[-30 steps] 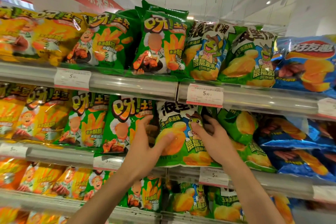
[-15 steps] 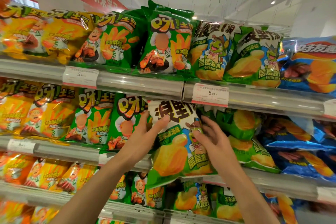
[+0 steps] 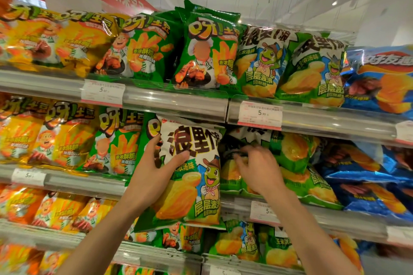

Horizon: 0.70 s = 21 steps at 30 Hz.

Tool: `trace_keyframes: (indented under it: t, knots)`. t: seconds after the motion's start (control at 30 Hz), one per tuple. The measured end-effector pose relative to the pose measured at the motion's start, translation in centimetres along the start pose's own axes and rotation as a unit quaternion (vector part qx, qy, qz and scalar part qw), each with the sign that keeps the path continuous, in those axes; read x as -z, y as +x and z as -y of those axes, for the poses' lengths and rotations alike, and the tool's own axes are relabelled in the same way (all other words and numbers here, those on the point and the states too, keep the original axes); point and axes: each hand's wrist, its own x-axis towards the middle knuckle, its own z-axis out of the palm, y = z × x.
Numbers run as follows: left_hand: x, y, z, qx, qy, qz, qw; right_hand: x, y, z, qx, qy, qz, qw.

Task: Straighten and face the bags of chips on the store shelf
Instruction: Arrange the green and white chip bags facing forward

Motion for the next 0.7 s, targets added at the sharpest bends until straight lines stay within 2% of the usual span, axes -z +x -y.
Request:
trace_keyframes:
  t: [0.1,0.2,0.27,0.47,0.63,0.7]
  knots:
    - [0.0,0.0,0.2,-0.007,0.002,-0.002,1.000,-0.9,1.0,0.9,-0.075,-0.049,0.095,0.991]
    - [0.1,0.0,0.3,0.000,0.000,-0.001,1.000,-1.5,2.0,1.5,-0.141,-0.025,0.175,0.974]
    - [0.3,0.0,0.3,0.003,-0.002,-0.002,1.000,-1.9,2.2,1.1,-0.151,0.000,0.181,0.972]
    - [0.6,0.1,0.0,-0.006,-0.019,-0.014,1.000,-2.0,1.6,-0.5,-0.120,0.122,0.046,0.984]
    - [0.3,0.0,-0.1,0.001,-0.004,-0.021,1.000,-3.3,2.0,0.4,-0.096,0.097,-0.124,0.983]
    - [0.2,-0.1,-0.1,0.004,0.004,-0.015,1.000,-4.9,2.5,0.7,-0.075,0.063,-0.104,0.990]
